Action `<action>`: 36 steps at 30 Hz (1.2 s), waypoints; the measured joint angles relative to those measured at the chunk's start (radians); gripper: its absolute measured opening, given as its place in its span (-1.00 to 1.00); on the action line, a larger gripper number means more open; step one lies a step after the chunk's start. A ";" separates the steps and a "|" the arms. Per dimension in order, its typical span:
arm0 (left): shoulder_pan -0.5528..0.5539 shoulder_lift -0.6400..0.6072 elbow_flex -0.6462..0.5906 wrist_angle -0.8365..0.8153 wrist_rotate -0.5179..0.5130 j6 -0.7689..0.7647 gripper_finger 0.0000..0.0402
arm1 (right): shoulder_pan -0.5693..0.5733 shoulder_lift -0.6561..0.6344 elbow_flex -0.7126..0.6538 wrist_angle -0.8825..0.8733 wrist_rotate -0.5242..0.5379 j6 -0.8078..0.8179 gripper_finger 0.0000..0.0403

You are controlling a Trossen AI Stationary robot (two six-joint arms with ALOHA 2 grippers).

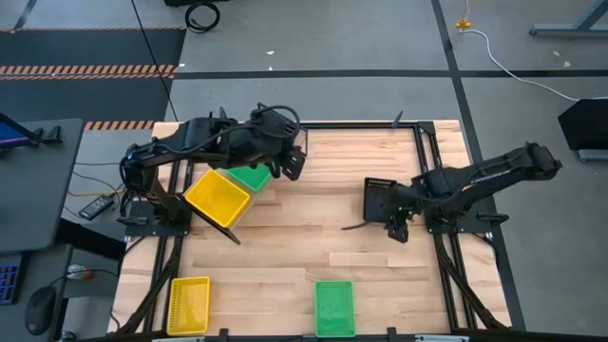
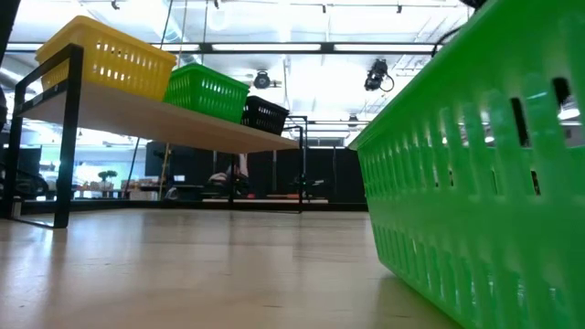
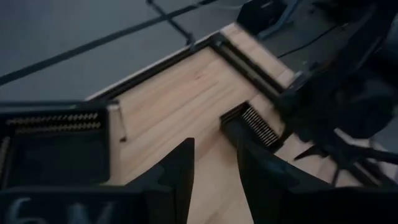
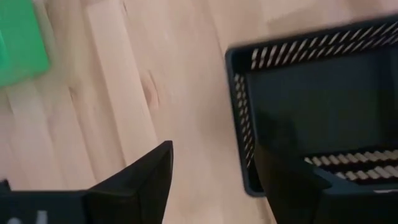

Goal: Stack baskets on shelf by color
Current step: Stack the black bin on top of the other black bins on the shelf

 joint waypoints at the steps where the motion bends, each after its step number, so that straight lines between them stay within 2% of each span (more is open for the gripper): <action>1: -0.002 0.000 0.000 0.018 0.000 0.006 -0.36 | 0.014 0.000 -0.013 0.002 0.001 0.008 0.15; 8: -0.019 0.011 0.001 0.081 0.002 0.019 -0.36 | 0.081 0.000 -0.104 0.057 0.086 0.014 0.13; 18: -0.057 0.023 -0.001 0.131 0.004 0.034 -0.37 | 0.094 0.005 -0.220 0.274 0.093 0.000 0.03; 23: -0.057 0.023 -0.001 0.131 0.004 0.033 -0.40 | 0.094 0.039 -0.227 0.333 0.109 -0.119 -0.25; 29: -0.059 0.023 -0.001 0.131 0.019 0.048 -0.42 | 0.094 0.097 -0.227 0.441 0.079 -0.157 -0.87; 31: -0.059 0.023 -0.001 0.134 0.019 0.086 -0.42 | 0.094 0.109 -0.227 0.475 0.059 -0.170 -0.92; 36: -0.055 0.032 -0.001 0.142 0.046 0.208 -0.42 | 0.094 0.115 -0.182 0.492 0.053 -0.260 -0.85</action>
